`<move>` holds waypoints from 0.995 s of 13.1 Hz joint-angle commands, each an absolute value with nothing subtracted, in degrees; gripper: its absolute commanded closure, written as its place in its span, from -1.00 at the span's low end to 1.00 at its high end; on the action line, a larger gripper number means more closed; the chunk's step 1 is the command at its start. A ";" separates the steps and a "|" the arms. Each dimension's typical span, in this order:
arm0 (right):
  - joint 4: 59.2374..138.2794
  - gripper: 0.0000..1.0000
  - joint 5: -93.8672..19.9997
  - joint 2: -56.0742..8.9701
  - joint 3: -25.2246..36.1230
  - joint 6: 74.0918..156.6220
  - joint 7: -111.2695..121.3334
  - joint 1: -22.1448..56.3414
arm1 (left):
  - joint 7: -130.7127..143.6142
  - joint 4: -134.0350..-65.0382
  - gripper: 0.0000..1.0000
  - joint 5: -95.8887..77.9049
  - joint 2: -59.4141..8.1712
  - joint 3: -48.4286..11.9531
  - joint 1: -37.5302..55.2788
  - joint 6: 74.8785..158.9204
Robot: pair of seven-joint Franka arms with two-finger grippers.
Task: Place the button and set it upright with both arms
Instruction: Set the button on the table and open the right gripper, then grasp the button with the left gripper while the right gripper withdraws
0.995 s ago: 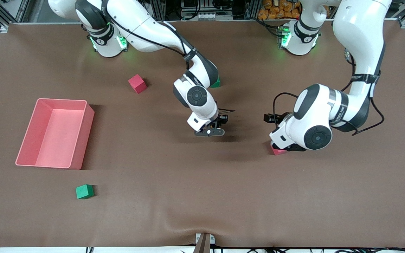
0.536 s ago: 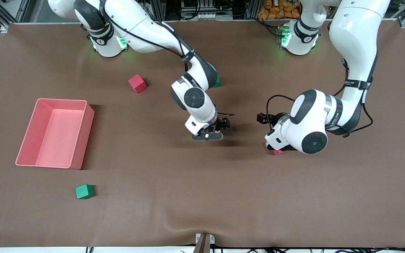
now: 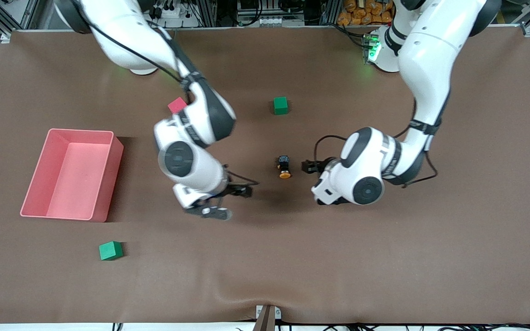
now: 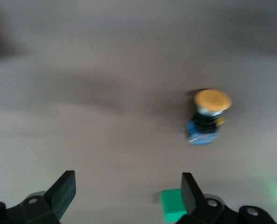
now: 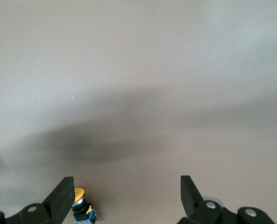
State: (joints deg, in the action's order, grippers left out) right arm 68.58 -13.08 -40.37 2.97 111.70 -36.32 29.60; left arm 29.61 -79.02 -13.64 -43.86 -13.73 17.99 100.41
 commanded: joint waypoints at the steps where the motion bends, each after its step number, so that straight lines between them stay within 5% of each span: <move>1: 70.31 -1.00 -12.13 -35.08 2.02 106.55 -33.42 23.66 | 32.78 -73.75 -1.00 -15.81 -48.50 -13.45 21.17 103.70; 8: 69.96 -1.00 -12.39 -27.96 2.02 90.20 -14.25 7.23 | 34.98 -73.04 -0.57 -17.23 -52.29 -12.83 25.75 108.10; 13: 63.73 -1.00 -7.15 -24.26 1.68 78.58 -6.52 2.20 | 34.89 -73.30 -0.53 -16.96 -53.79 -12.74 25.93 108.11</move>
State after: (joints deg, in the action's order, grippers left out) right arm 65.89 -11.07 -26.18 3.18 81.18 -8.16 3.01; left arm 34.25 -74.79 -16.36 -52.69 -13.23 25.24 108.13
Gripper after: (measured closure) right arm 0.000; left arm 0.216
